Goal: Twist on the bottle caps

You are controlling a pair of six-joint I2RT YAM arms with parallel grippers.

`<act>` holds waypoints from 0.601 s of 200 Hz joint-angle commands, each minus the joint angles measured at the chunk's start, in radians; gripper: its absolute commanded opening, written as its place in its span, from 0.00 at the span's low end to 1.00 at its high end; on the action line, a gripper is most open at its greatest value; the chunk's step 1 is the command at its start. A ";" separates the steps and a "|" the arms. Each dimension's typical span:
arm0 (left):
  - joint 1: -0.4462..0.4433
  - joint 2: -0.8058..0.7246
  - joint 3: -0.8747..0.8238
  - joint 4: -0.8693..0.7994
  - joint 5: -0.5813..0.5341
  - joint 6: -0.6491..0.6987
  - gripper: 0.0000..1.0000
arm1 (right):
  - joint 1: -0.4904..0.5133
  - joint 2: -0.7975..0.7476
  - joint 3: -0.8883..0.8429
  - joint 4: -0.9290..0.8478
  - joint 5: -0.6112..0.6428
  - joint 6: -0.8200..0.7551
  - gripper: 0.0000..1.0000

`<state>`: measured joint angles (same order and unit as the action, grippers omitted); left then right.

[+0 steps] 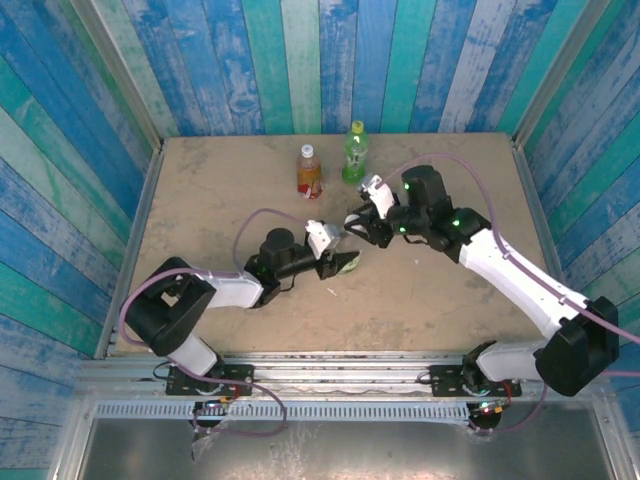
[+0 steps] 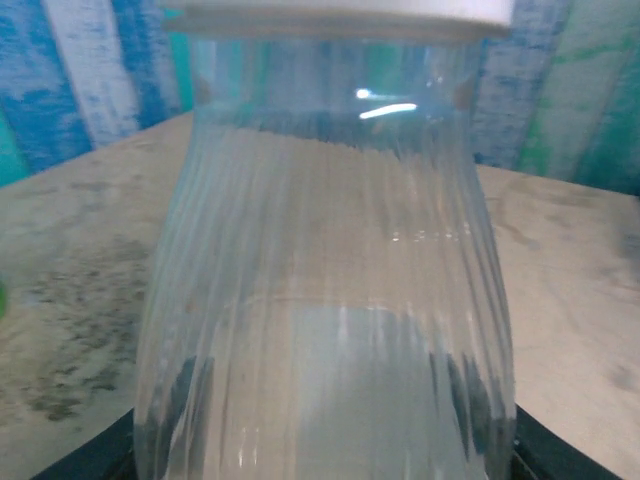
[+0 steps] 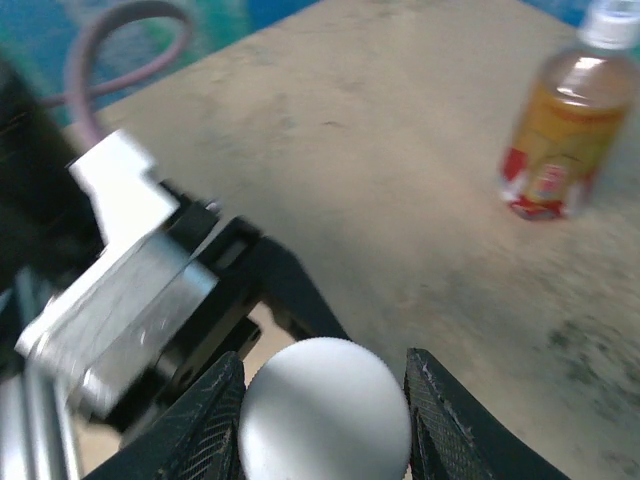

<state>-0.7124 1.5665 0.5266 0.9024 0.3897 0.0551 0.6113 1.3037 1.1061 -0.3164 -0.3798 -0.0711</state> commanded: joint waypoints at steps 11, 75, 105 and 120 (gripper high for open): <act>-0.061 0.007 0.080 0.112 -0.310 0.022 0.50 | 0.125 -0.005 -0.055 -0.054 0.430 0.362 0.18; -0.040 -0.045 0.021 0.051 -0.202 -0.006 0.50 | 0.111 -0.076 -0.020 -0.069 0.288 0.154 0.52; -0.008 -0.101 -0.028 0.015 -0.030 -0.002 0.51 | 0.031 -0.164 -0.054 -0.056 0.055 -0.019 0.60; 0.013 -0.133 -0.045 -0.003 0.087 0.013 0.52 | -0.004 -0.210 -0.086 -0.027 -0.094 -0.093 0.60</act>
<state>-0.7246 1.5288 0.5121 0.9054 0.2768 0.0544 0.6548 1.1683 1.0634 -0.3515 -0.2142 0.0025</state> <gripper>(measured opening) 0.569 0.596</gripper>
